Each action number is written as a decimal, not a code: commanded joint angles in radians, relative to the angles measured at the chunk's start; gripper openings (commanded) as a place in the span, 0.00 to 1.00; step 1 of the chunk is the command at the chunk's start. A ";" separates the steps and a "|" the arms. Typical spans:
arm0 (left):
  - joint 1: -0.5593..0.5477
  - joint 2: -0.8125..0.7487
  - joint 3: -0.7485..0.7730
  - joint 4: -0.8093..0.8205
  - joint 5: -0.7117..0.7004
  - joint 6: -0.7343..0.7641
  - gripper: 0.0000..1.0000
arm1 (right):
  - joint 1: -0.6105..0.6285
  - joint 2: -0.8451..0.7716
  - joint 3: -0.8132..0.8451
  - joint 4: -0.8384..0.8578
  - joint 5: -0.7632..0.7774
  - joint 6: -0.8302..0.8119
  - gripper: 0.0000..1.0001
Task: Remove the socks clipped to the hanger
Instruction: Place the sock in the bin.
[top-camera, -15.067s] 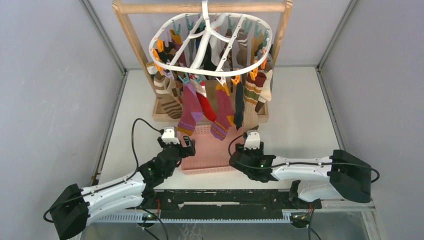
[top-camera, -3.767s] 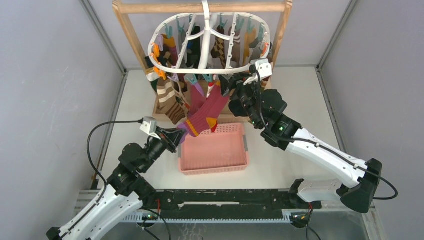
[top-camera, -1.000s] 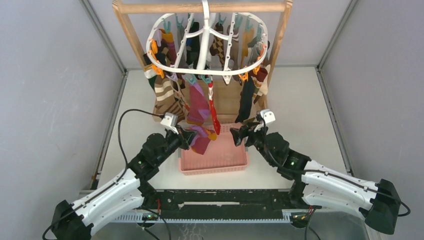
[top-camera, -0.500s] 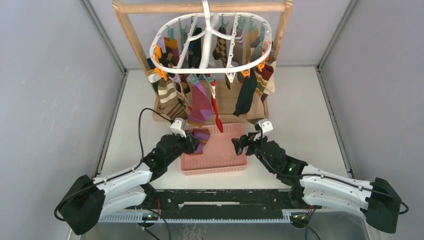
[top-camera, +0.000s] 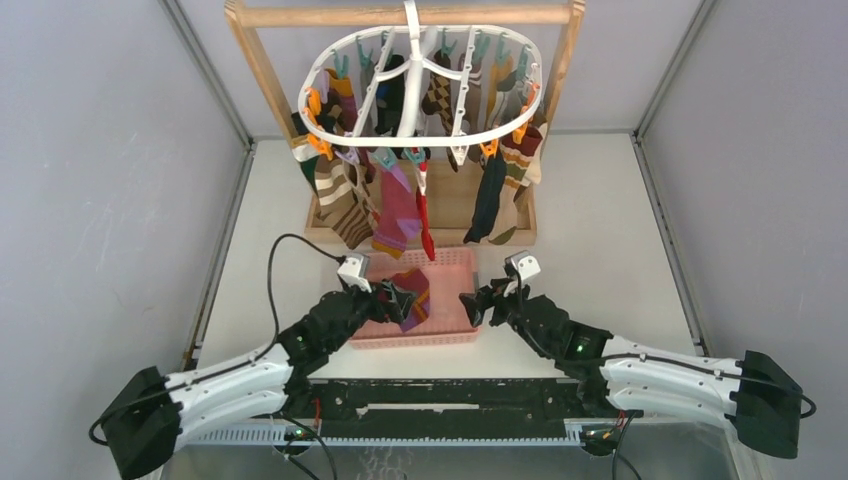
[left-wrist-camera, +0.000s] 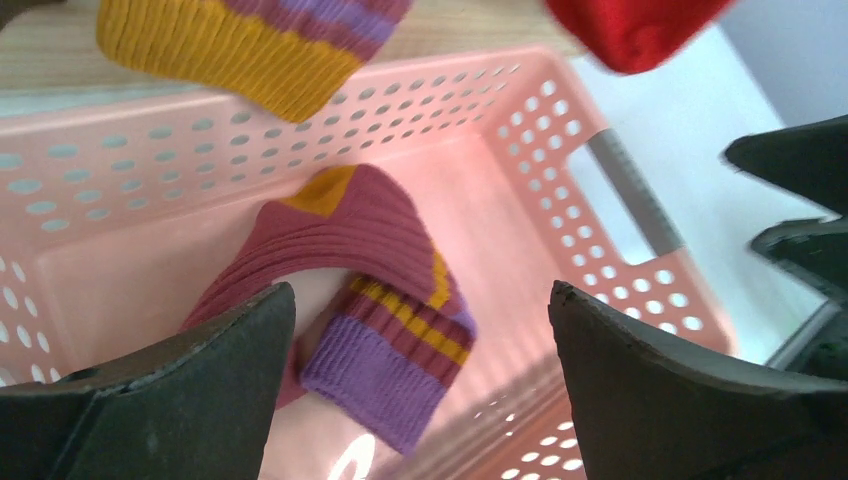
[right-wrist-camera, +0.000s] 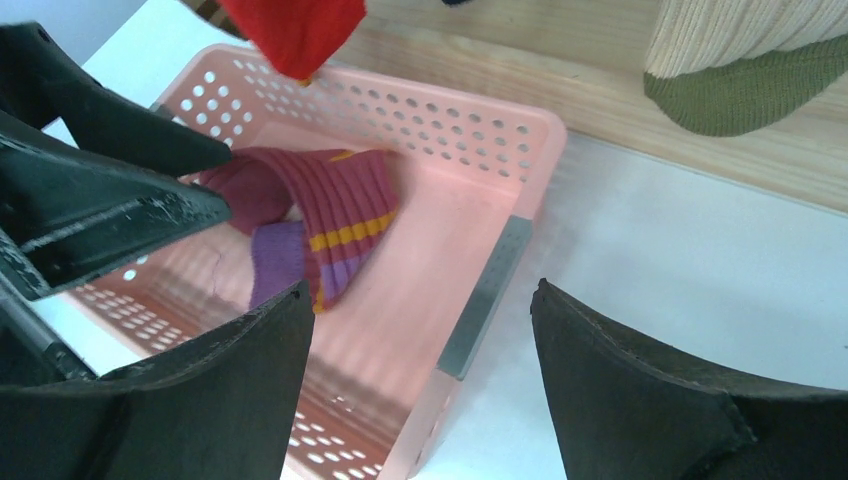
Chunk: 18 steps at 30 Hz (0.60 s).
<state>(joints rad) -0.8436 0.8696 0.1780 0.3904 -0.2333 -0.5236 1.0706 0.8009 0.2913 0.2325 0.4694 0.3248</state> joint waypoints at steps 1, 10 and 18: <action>-0.079 -0.159 -0.013 -0.075 -0.140 -0.009 1.00 | 0.050 -0.043 -0.020 0.052 0.012 0.018 0.87; -0.197 -0.310 0.011 -0.165 -0.218 -0.016 1.00 | 0.119 -0.162 -0.097 0.036 0.016 0.022 0.87; -0.267 -0.238 0.044 -0.121 -0.291 -0.045 1.00 | 0.147 -0.241 -0.148 0.018 -0.026 0.056 0.85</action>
<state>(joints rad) -1.0840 0.5980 0.1768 0.2283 -0.4656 -0.5419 1.2030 0.5846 0.1593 0.2234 0.4644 0.3431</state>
